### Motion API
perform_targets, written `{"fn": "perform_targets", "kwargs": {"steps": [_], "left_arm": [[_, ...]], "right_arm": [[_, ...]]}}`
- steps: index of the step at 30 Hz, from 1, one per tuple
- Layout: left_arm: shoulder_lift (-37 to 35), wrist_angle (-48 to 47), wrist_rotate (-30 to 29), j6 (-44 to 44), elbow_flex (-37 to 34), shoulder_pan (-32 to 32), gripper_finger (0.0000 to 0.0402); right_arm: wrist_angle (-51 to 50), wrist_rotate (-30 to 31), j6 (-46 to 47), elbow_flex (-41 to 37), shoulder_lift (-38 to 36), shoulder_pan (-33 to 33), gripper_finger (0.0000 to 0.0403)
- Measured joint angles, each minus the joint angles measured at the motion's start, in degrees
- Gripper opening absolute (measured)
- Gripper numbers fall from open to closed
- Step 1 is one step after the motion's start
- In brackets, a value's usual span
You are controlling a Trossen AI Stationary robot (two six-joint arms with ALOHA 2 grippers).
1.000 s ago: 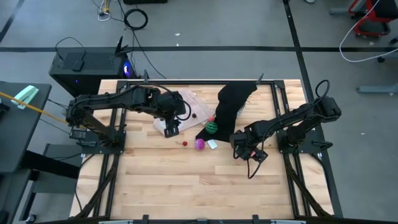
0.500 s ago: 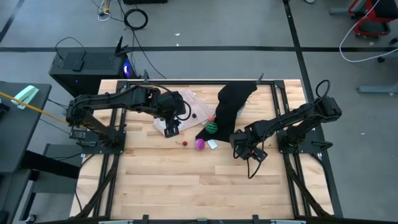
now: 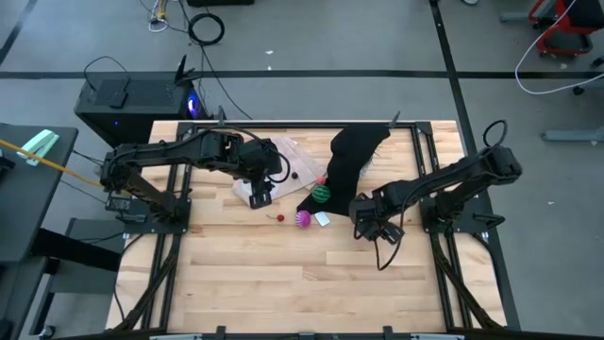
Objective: Pick and placing Produce into tupperware
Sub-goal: Put the red apple into the transparent bin
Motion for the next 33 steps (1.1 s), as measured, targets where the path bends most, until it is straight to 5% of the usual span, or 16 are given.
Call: {"fn": "perform_targets", "kwargs": {"steps": [21,33], "left_arm": [[0.0,-0.5,0.0,1.2,0.0,0.1,0.0191],[-1.6,0.3,-0.6,4.9,0.0,1.3,0.0189]], "right_arm": [[-28.1,3.6,5.1,34.1,-1.3,0.0,0.0284],[-29.0,4.8,6.6,36.7,-0.8,-0.2,0.0284]]}}
